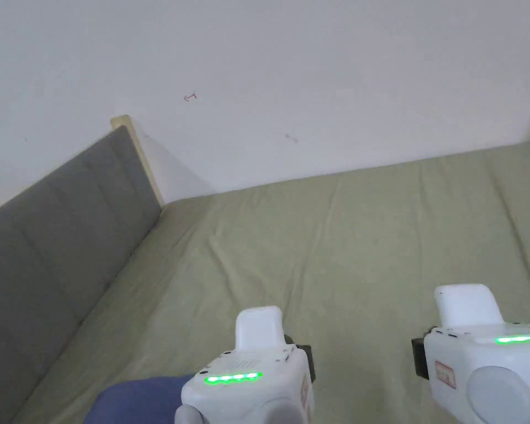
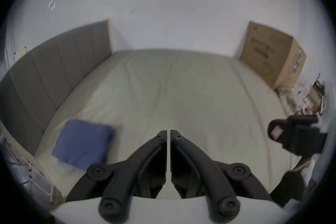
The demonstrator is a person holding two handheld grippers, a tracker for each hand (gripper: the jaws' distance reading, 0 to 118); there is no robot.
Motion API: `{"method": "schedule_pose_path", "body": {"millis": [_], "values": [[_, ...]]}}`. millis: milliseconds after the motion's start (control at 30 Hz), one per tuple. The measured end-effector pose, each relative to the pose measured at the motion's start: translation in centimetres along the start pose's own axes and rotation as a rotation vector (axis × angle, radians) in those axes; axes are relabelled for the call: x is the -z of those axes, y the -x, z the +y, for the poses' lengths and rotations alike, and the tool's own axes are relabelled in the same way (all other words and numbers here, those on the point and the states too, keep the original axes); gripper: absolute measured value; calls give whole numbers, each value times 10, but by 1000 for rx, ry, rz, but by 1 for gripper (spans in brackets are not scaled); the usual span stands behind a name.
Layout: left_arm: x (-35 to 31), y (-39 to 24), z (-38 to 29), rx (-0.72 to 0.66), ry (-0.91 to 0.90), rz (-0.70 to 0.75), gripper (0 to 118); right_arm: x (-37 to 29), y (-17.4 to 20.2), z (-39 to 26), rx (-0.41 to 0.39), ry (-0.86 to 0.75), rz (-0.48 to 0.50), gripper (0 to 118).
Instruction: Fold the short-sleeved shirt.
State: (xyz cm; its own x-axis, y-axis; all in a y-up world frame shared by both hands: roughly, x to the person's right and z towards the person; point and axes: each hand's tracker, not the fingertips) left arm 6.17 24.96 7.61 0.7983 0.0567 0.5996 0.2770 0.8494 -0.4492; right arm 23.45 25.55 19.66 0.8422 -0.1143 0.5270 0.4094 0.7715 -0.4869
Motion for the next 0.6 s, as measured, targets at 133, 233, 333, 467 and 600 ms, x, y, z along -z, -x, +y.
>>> {"method": "schedule_pose_path", "body": {"millis": [133,233,333,467,600], "values": [[-44,-59,33,23,-279,-23,4,-52,-61,27,-20,-169,-30,0],[-70,-88,54,68,-430,-21,4,-95,-95,46,-8,-347,-113,0],[-88,-109,69,100,-508,-24,4,-129,-118,64,44,-484,-94,0],[-107,-120,82,70,-546,-60,38,-159,-126,81,59,-587,-105,23],[-118,-125,88,60,-566,-63,94,-175,-125,84,37,-642,-106,67]]}}
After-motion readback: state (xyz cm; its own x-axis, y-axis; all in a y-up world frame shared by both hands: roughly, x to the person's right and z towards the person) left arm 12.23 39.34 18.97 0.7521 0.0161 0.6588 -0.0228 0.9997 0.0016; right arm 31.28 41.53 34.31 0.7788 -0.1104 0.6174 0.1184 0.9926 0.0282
